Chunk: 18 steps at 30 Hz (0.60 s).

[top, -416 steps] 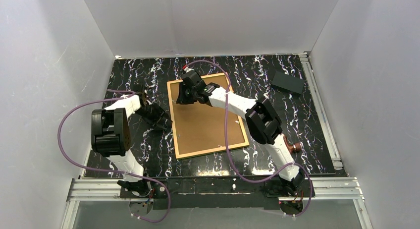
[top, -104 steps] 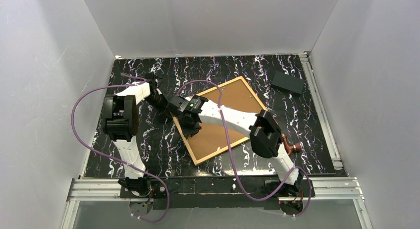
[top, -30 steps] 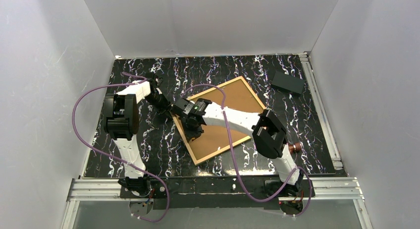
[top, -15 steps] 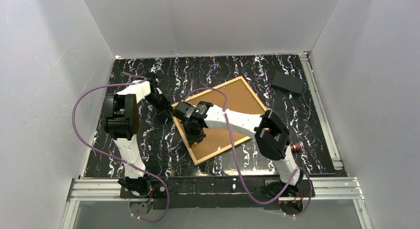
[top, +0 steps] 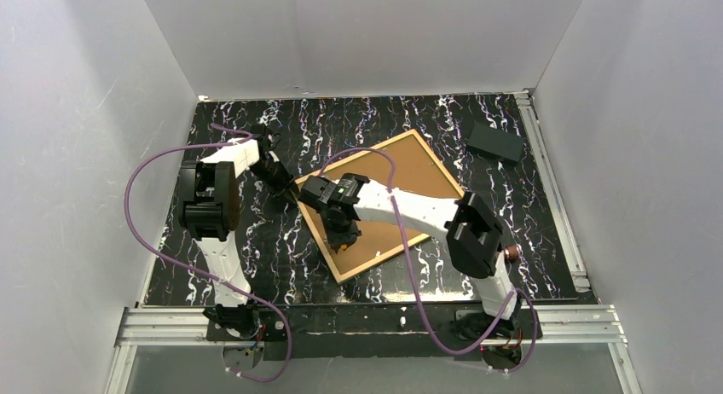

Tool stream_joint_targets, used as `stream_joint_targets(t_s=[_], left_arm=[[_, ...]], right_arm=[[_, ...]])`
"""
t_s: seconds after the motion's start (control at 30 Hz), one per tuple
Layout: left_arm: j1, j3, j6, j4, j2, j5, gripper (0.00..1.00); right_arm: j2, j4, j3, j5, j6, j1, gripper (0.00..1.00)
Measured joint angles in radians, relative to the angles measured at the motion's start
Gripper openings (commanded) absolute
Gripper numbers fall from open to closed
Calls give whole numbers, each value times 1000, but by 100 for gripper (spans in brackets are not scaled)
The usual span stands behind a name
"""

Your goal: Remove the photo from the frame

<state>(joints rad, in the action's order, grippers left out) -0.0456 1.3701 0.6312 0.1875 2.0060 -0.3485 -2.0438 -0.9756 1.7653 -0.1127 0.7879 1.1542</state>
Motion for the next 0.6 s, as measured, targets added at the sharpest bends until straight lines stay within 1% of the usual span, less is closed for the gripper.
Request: stream_joint_targets(t_s=[0.13, 0.23, 0.37, 0.6], left_arm=[[0, 0, 0, 1, 0, 1, 0], [0, 0, 0, 1, 0, 1, 0], [0, 0, 0, 1, 0, 0, 0], [0, 0, 0, 1, 0, 1, 0]], right_arm=[[79, -16, -38, -9, -5, -9, 1], [111, -15, -27, 1, -9, -24, 1], [86, 3, 16, 27, -27, -45, 1], [-21, 17, 97, 74, -50, -72, 1]])
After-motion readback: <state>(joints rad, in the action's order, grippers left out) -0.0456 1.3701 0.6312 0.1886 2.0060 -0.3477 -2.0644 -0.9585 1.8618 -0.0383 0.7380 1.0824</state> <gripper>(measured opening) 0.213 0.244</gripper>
